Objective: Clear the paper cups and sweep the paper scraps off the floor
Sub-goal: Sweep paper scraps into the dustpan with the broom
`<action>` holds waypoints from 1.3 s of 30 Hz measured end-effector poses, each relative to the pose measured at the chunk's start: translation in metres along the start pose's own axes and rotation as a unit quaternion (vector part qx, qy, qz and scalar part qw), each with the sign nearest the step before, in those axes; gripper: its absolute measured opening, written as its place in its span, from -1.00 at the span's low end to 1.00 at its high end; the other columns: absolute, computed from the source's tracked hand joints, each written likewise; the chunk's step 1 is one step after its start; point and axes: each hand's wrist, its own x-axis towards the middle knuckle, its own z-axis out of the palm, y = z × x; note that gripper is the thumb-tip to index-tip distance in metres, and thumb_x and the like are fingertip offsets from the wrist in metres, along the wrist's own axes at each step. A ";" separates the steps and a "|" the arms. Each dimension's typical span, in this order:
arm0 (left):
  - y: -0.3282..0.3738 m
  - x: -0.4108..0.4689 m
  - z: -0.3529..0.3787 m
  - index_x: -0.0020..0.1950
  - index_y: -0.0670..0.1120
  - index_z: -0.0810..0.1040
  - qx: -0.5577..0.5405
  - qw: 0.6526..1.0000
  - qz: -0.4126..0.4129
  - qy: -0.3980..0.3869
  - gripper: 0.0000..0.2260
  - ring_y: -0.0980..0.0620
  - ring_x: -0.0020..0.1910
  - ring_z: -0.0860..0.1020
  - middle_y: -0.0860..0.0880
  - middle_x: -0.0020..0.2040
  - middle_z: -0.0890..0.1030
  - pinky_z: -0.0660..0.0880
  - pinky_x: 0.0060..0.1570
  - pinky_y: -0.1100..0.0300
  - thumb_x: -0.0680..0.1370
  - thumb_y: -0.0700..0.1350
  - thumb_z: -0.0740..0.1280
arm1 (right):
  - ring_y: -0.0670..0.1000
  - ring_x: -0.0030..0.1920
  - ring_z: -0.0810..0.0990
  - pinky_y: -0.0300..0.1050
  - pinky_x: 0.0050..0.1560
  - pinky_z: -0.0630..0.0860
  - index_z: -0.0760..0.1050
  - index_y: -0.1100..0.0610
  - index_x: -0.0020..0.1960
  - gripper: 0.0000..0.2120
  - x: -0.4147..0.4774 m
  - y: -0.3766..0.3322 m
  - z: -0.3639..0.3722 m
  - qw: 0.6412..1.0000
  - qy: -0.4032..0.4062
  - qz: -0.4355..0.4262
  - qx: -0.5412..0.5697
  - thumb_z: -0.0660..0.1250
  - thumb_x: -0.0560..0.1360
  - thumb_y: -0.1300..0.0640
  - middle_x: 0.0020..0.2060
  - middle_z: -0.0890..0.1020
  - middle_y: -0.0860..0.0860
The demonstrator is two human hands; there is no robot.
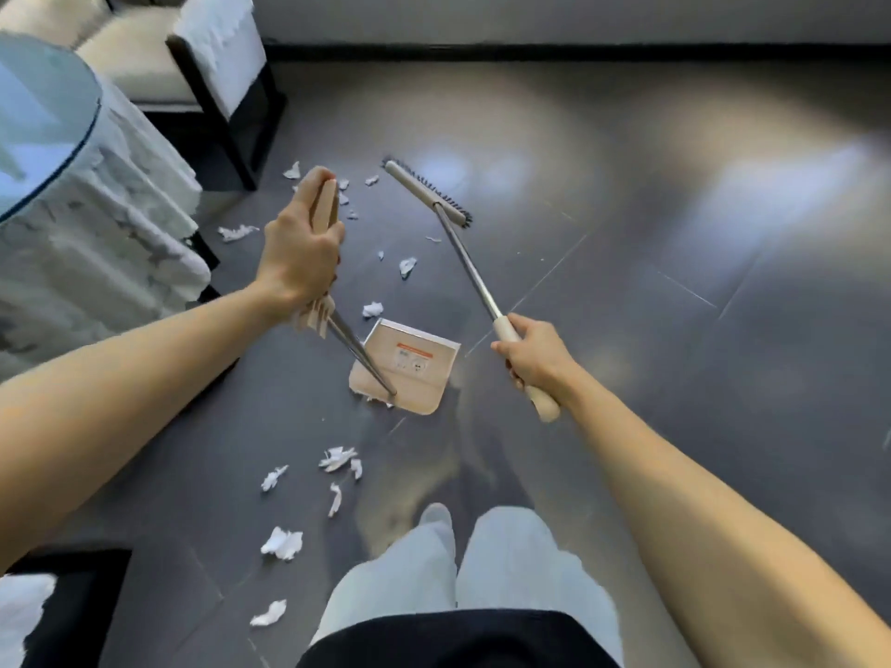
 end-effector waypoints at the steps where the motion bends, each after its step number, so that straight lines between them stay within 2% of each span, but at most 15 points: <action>1: 0.006 0.022 0.010 0.25 0.15 0.41 0.006 1.000 0.002 -0.009 -0.65 0.02 -0.43 0.48 -0.01 -0.23 0.49 0.45 -0.54 0.23 0.55 -0.22 0.20 | 0.01 -0.51 0.35 -0.29 -0.61 0.32 0.45 0.25 0.06 -0.90 0.019 -0.006 -0.010 1.000 -0.001 0.007 0.000 0.25 0.56 0.26 -0.37 0.41 0.08; 4: 0.026 0.090 0.046 0.30 0.13 0.41 0.008 0.999 0.011 -0.039 -0.61 0.01 -0.42 0.48 -0.01 -0.22 0.49 0.45 -0.55 0.27 0.55 -0.25 0.21 | 0.02 -0.54 0.35 -0.23 -0.56 0.34 0.43 0.26 0.02 -0.90 0.080 -0.017 -0.042 1.000 0.009 0.027 0.000 0.26 0.54 0.24 -0.40 0.42 0.07; 10: 0.049 0.215 0.142 0.34 0.15 0.37 0.029 0.997 0.025 -0.061 -0.59 -0.07 -0.38 0.50 -0.18 -0.08 0.55 0.50 -0.54 0.23 0.57 -0.23 0.21 | 0.02 -0.52 0.35 -0.20 -0.54 0.34 0.42 0.21 -0.06 -0.97 0.206 -0.024 -0.110 0.998 0.026 0.063 0.009 0.27 0.53 0.25 -0.41 0.41 0.07; 13: 0.060 0.277 0.194 0.39 0.11 0.35 0.035 0.998 0.023 -0.051 -0.58 -0.04 -0.37 0.50 -0.09 -0.03 0.55 0.48 -0.51 0.29 0.58 -0.22 0.20 | 0.02 -0.48 0.36 -0.12 -0.45 0.38 0.44 0.25 0.04 -0.87 0.268 -0.021 -0.154 0.996 0.037 0.082 0.007 0.28 0.52 0.23 -0.42 0.42 0.05; 14: 0.062 0.297 0.210 0.39 0.09 0.36 0.035 0.998 0.024 -0.047 -0.59 -0.05 -0.35 0.51 -0.05 -0.05 0.54 0.50 -0.45 0.27 0.58 -0.22 0.20 | 0.02 -0.48 0.36 -0.11 -0.46 0.38 0.43 0.26 0.08 -0.83 0.289 -0.021 -0.169 0.996 0.040 0.085 0.008 0.28 0.52 0.23 -0.42 0.42 0.05; 16: 0.059 0.326 0.240 0.36 0.10 0.36 0.055 0.997 0.022 -0.051 -0.61 -0.17 -0.22 0.56 -0.09 -0.06 0.57 0.59 -0.18 0.08 0.57 -0.20 0.21 | 0.02 -0.51 0.34 -0.15 -0.51 0.36 0.40 0.25 0.19 -0.76 0.322 -0.015 -0.190 0.993 0.038 0.108 0.020 0.26 0.54 0.25 -0.42 0.40 0.07; 17: 0.056 0.336 0.253 0.36 0.11 0.36 0.067 0.996 0.018 -0.058 -0.62 -0.24 -0.12 0.59 -0.14 -0.01 0.61 0.58 -0.04 -0.04 0.57 -0.19 0.21 | 0.02 -0.51 0.34 -0.15 -0.51 0.36 0.36 0.26 0.26 -0.70 0.336 -0.011 -0.196 0.991 0.035 0.123 0.025 0.25 0.55 0.25 -0.42 0.40 0.08; 19: 0.046 0.351 0.275 0.39 0.11 0.35 0.068 0.995 -0.003 -0.069 -0.60 -0.26 0.01 0.60 -0.18 0.12 0.62 0.56 0.07 -0.06 0.58 -0.17 0.22 | 0.03 -0.52 0.34 -0.11 -0.47 0.37 0.33 0.29 0.29 -0.67 0.357 -0.002 -0.208 0.988 0.025 0.148 0.024 0.25 0.55 0.24 -0.43 0.40 0.09; 21: 0.038 0.366 0.294 0.42 0.10 0.34 0.077 0.994 -0.024 -0.073 -0.58 -0.21 0.02 0.60 -0.15 0.16 0.62 0.52 0.07 0.08 0.58 -0.18 0.23 | 0.03 -0.54 0.34 -0.09 -0.46 0.38 0.37 0.29 0.24 -0.71 0.379 0.008 -0.220 0.984 0.024 0.173 0.025 0.26 0.55 0.22 -0.45 0.41 0.10; 23: 0.033 0.383 0.308 0.42 0.11 0.34 0.090 0.993 -0.037 -0.073 -0.57 -0.19 -0.08 0.58 -0.13 0.09 0.63 0.49 0.00 0.16 0.58 -0.18 0.23 | 0.03 -0.52 0.34 -0.11 -0.47 0.37 0.37 0.28 0.25 -0.70 0.405 0.014 -0.230 0.979 0.022 0.199 0.027 0.27 0.55 0.22 -0.45 0.41 0.11; 26: 0.024 0.406 0.316 0.38 0.19 0.34 0.088 0.991 -0.062 -0.080 -0.58 -0.15 -0.27 0.53 -0.05 -0.17 0.57 0.59 -0.06 -0.03 0.57 -0.16 0.23 | -0.01 -0.53 0.33 -0.18 -0.53 0.35 0.39 0.28 0.17 -0.79 0.437 0.013 -0.227 0.970 0.005 0.235 0.055 0.27 0.56 0.26 -0.43 0.39 0.10; 28: 0.015 0.414 0.313 0.35 0.23 0.33 0.089 0.990 -0.078 -0.076 -0.58 -0.18 -0.27 0.55 0.00 -0.25 0.54 0.58 -0.10 -0.08 0.57 -0.16 0.23 | -0.04 -0.53 0.30 -0.26 -0.59 0.32 0.38 0.24 0.05 -0.91 0.454 0.006 -0.214 0.961 -0.008 0.258 0.103 0.26 0.57 0.28 -0.41 0.36 0.08; 31: 0.006 0.427 0.305 0.33 0.23 0.33 0.098 0.989 -0.084 -0.070 -0.59 -0.19 -0.25 0.57 0.09 -0.28 0.53 0.58 -0.15 -0.02 0.57 -0.16 0.23 | -0.06 -0.51 0.28 -0.30 -0.60 0.31 0.35 0.18 -0.02 -0.93 0.475 -0.010 -0.187 0.950 -0.030 0.273 0.149 0.25 0.57 0.29 -0.42 0.34 0.07; 34: 0.001 0.441 0.293 0.30 0.24 0.34 0.098 0.989 -0.099 -0.058 -0.62 -0.22 -0.27 0.58 -0.05 -0.25 0.54 0.57 -0.29 0.05 0.58 -0.16 0.23 | -0.09 -0.51 0.28 -0.31 -0.60 0.30 0.40 0.13 -0.01 -0.88 0.487 -0.033 -0.158 0.939 -0.064 0.286 0.181 0.20 0.57 0.33 -0.42 0.35 0.05; 39: -0.011 0.453 0.266 0.29 0.24 0.33 0.090 0.986 -0.135 -0.025 -0.62 -0.23 -0.24 0.57 0.04 -0.26 0.51 0.58 -0.16 -0.10 0.57 -0.15 0.23 | -0.11 -0.49 0.32 -0.32 -0.60 0.32 0.44 0.04 -0.01 -0.79 0.510 -0.082 -0.130 0.937 -0.125 0.273 0.179 0.17 0.57 0.34 -0.39 0.39 0.05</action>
